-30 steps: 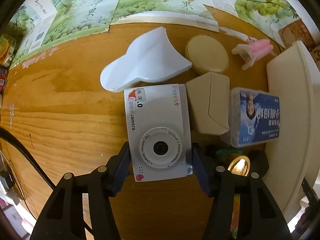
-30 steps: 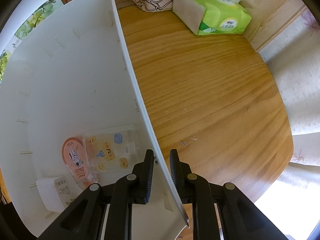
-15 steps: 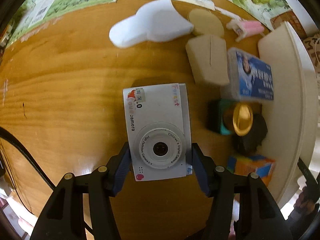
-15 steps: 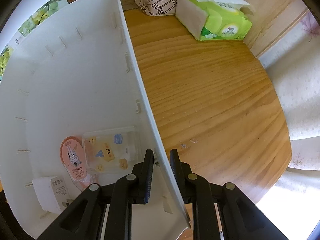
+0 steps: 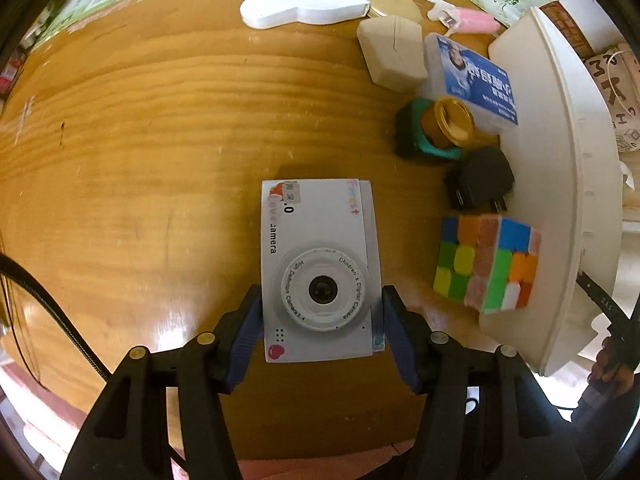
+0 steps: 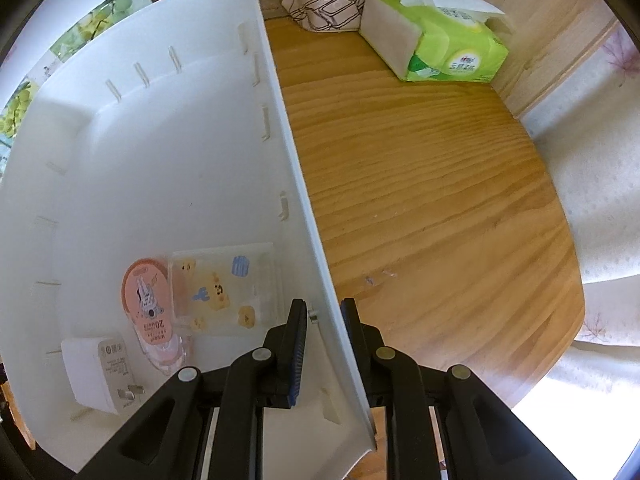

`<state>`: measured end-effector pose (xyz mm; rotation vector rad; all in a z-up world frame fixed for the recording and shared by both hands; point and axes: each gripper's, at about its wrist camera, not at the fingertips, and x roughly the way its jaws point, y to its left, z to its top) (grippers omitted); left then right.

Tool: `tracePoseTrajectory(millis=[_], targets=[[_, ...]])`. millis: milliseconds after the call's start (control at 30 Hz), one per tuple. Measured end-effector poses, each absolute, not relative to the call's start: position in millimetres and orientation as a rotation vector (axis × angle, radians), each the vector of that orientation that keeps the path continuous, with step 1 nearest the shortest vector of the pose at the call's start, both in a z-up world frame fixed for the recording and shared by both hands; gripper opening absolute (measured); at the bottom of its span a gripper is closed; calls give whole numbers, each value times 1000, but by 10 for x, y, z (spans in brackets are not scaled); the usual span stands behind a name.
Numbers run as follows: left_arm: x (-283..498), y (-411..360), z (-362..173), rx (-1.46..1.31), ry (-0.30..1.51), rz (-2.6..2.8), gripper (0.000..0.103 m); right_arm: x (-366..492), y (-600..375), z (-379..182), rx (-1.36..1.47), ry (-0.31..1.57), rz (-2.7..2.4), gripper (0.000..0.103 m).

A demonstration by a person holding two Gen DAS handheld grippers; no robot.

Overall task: Organize rigid objects
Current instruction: 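Carry the white lens toy over the tray and open the left gripper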

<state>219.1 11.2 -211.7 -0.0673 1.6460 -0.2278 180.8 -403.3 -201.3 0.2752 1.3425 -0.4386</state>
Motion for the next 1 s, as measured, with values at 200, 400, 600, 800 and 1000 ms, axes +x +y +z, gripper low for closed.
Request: tracePoseTrajectory(millis=[200,400,600,800,1000], targets=[[1962,129,-1979,-104,1631,-201,61,1812,-4047,-2032,243,1369,-382,17],[1523,-97,-1767,-133,1599,-187,61,1822,-4024,-2045,201,1395,-307,17],[1361,-301,-1537,-158,1568,-165,61,1842,-3984,-2068,153,1419,-232,17],[1741,-539,-1331,-173,1515,-166,61,1826,-3939,-2079,100,1430,-148,17],[1697,-721,-1089,-170,1438,-171,61,1845,-3896,-2126,47,1434,-78,16]])
